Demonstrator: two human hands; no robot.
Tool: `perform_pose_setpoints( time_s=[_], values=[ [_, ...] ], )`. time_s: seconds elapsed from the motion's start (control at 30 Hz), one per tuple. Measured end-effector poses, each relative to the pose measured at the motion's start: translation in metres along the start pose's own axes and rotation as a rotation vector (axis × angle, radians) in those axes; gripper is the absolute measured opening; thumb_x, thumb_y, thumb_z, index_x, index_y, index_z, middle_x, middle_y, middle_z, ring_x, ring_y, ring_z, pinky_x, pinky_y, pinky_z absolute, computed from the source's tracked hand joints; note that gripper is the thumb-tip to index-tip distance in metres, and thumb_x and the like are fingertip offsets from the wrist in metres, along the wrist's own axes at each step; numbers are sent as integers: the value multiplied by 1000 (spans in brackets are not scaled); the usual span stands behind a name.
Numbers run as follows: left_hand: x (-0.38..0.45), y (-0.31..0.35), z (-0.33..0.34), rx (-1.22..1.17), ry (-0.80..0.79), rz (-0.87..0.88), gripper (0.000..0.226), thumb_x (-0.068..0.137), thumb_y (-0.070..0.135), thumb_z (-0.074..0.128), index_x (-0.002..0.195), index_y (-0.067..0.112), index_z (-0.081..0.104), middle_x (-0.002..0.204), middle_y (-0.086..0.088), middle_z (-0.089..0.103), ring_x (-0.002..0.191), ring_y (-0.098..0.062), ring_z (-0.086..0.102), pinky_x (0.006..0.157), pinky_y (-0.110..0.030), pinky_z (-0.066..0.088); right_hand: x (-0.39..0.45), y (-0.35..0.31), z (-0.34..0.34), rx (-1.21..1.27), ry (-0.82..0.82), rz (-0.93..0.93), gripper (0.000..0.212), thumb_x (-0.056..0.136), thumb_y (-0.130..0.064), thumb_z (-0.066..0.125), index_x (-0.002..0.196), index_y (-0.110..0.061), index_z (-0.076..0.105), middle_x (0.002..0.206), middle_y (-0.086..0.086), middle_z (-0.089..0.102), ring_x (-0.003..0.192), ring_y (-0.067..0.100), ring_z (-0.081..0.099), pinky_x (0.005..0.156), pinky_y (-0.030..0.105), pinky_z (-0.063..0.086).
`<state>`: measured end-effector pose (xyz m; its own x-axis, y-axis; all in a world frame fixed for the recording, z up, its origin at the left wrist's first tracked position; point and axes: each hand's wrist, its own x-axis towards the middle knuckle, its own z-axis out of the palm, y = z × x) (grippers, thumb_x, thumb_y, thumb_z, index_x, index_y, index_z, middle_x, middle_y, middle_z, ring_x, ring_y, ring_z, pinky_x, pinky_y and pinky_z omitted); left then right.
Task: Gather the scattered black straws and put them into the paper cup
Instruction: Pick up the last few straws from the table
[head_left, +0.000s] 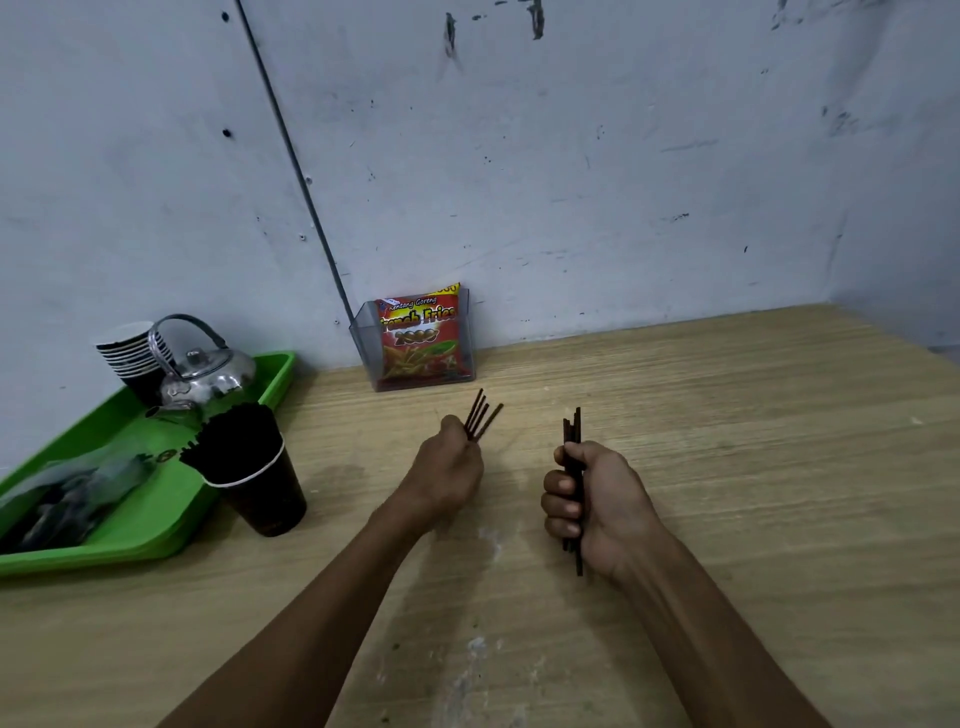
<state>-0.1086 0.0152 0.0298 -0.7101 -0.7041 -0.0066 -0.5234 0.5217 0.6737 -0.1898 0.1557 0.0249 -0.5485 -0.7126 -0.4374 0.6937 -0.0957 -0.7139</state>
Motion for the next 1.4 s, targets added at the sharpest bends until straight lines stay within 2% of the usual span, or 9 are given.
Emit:
perform_pose_setpoints(
  time_s=[0.17,0.3,0.43,0.53,0.67,0.83,1.0,1.17,1.4],
  values=[
    [-28,23,15,-545,-86,22,23,101,6,37,103,13,59,62,5,43,54,-7,37,48,-20,30,0,2,3,-141,32,-119,35,91,-47,59,86,-13,53,46,-7,29,35,7,22,37,17,15],
    [-49,43,25,-617,-168,103,34,99,-2,34,103,9,66,51,12,49,47,-5,43,45,-18,33,-2,8,6,-220,56,-226,36,82,-47,70,87,-12,64,45,-5,37,38,10,31,37,19,22],
    [-57,47,30,-363,-170,238,34,94,9,37,113,9,65,96,-3,72,88,-6,69,75,-26,57,1,11,6,-223,137,-287,32,83,-38,73,87,-6,74,72,13,70,70,30,68,59,31,53],
    [-59,47,25,-134,-171,316,27,94,6,40,114,5,58,96,-8,63,85,-17,61,68,-22,50,4,12,5,-207,177,-330,27,95,-28,60,91,-3,71,90,20,74,89,32,72,77,39,56],
    [-62,47,20,-38,-174,354,21,93,8,45,112,5,56,97,-13,62,87,-23,60,78,-44,51,5,10,4,-220,171,-302,31,100,-29,51,94,-2,66,86,18,71,79,29,70,72,39,55],
    [-62,39,5,-261,-179,234,62,97,30,56,151,13,31,124,-1,66,111,-9,61,91,-23,49,5,-1,-2,-196,142,-316,29,102,-33,46,84,-14,58,78,2,56,74,18,57,72,36,50],
    [-57,15,-10,-544,61,23,30,99,25,53,127,15,60,99,-7,71,91,-16,68,74,-27,51,-3,-3,2,-170,-89,-618,24,104,-20,39,86,-11,51,65,1,49,63,18,50,64,32,46],
    [-59,8,-7,-657,144,-2,17,100,25,51,100,19,67,90,-5,72,81,-18,69,66,-29,50,1,13,4,-590,-195,-937,13,103,-12,42,98,-8,53,67,-2,46,63,19,46,63,31,43],
    [-55,34,-9,-616,225,243,25,100,31,51,124,28,58,115,6,66,102,-9,65,82,-29,53,15,31,-5,-748,-226,-893,15,104,-20,41,99,-11,52,74,1,50,63,14,47,60,29,43]
  ],
)
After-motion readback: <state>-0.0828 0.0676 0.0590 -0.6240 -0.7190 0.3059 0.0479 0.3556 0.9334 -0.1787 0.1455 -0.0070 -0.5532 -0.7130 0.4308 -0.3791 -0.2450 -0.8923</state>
